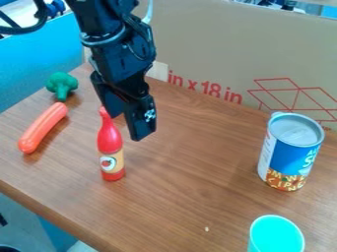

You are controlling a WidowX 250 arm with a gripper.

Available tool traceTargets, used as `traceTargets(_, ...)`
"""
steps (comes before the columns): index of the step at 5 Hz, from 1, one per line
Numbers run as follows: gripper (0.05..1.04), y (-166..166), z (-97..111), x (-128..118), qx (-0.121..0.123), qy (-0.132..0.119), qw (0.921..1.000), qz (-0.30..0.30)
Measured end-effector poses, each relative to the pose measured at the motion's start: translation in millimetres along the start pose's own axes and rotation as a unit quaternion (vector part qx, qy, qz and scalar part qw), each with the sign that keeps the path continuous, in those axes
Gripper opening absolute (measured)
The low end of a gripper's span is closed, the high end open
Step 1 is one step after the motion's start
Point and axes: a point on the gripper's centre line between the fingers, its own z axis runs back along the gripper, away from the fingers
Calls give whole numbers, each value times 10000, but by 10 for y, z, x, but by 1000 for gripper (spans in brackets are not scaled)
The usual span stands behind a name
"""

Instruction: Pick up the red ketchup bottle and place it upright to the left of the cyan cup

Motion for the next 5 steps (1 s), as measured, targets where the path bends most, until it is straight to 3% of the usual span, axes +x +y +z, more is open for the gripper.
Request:
traceTargets(1,1001,-11,-46,-31,-58,107,9999,7)
traceTargets(3,1001,156,343,86,-226,-513,9984,-19)
traceTargets(4,1001,395,340,12,-42,-496,9987,118)
traceTargets(5,1001,634,116,-89,133,-53,9992,367)
